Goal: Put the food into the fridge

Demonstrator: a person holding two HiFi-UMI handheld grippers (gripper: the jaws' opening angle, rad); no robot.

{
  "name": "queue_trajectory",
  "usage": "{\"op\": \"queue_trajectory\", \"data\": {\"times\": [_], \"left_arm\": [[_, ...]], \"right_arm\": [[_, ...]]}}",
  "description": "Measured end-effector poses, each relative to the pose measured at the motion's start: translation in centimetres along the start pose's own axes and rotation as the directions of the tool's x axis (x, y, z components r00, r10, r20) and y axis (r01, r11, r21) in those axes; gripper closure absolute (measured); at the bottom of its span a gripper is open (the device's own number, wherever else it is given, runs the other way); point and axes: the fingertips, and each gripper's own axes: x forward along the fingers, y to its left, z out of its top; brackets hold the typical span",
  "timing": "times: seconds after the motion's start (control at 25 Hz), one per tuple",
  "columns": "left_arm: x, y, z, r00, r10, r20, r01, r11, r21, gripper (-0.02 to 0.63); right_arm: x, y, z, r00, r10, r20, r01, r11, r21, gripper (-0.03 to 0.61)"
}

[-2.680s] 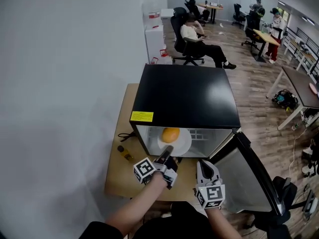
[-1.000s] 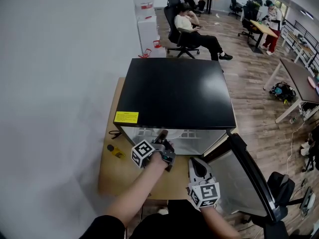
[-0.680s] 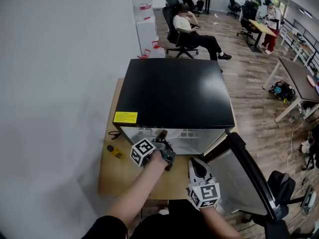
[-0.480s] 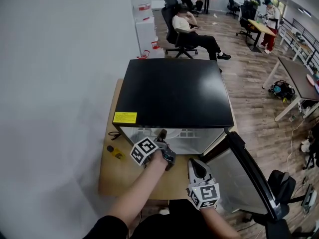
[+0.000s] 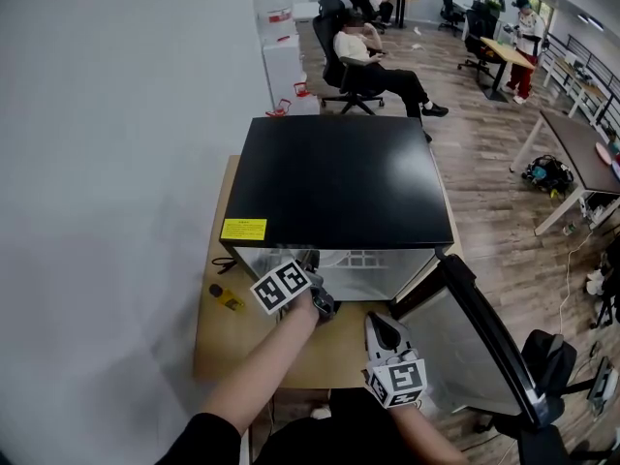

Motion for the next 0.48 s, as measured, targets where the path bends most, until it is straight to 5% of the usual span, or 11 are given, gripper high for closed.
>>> {"op": "queue_trajectory", "data": {"times": [0.48], "left_arm": [[-0.45, 0.69, 0.74, 0.993, 0.117, 0.021, -0.118, 0.961, 0.250, 0.407]], "right_arm": [[-0.34, 0.14, 0.13, 1.000, 0.009, 0.009, -0.009, 1.000, 0.005, 0.520]]}}
